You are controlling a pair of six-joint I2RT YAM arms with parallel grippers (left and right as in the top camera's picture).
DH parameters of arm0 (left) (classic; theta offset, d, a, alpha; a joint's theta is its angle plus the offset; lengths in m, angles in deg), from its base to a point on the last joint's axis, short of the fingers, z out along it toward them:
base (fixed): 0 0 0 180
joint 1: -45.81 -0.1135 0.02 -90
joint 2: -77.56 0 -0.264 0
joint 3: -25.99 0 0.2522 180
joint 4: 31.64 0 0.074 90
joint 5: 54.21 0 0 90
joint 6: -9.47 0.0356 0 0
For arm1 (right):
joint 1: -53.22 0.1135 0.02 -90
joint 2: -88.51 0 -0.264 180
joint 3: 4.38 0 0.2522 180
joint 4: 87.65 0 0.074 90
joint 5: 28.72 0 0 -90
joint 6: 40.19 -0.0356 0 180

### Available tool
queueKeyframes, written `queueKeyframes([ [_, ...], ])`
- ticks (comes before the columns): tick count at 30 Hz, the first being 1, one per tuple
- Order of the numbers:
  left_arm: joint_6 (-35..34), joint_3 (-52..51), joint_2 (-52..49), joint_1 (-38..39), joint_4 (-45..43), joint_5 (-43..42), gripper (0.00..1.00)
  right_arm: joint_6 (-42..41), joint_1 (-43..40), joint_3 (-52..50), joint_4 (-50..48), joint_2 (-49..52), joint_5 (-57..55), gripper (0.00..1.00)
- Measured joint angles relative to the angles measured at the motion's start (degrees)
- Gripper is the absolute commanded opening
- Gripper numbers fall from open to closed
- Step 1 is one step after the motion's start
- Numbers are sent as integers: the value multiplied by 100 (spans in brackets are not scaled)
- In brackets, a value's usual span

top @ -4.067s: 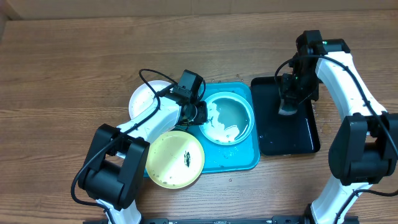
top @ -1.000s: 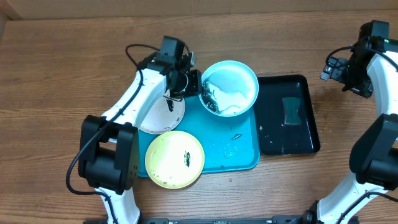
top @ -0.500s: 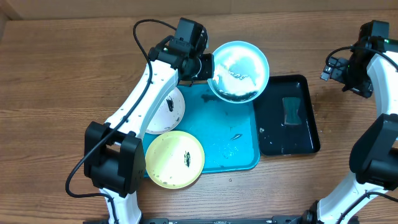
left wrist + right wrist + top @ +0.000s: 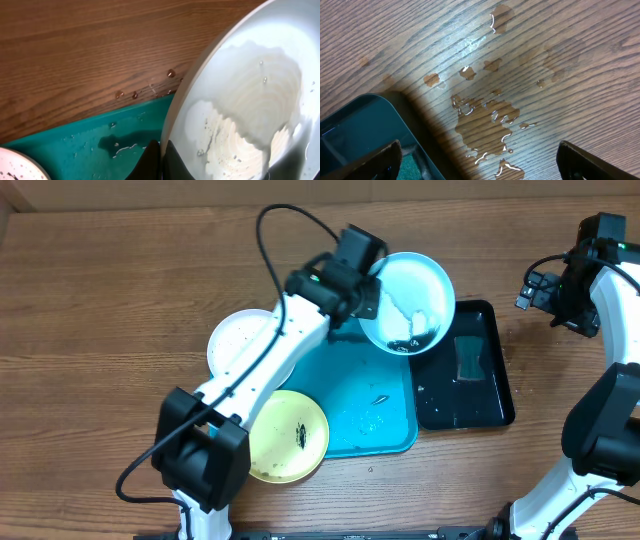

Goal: Clean dirty plates on tray and stack at the side
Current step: 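Lift the light-blue plate with the left gripper and tilt it, then carry the light-blue plate rightward over the black tray with left gripper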

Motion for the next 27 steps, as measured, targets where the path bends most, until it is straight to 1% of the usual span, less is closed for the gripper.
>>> queueKeyframes([
  [6, 20, 2, 2, 507, -160, 918, 4, 2, 0, 0, 2, 0, -2, 100],
  [16, 151, 2, 2, 1102, -348, 2245, 4, 2, 0, 0, 4, 0, -2, 100],
  [23, 614, 11, 2, 1840, -763, 3565, 4, -9, 0, 0, 4, 0, 0, 100],
  [27, 1047, 17, 2, 2334, -1161, 4577, 4, -13, 0, 0, 4, 0, 0, 100],
])
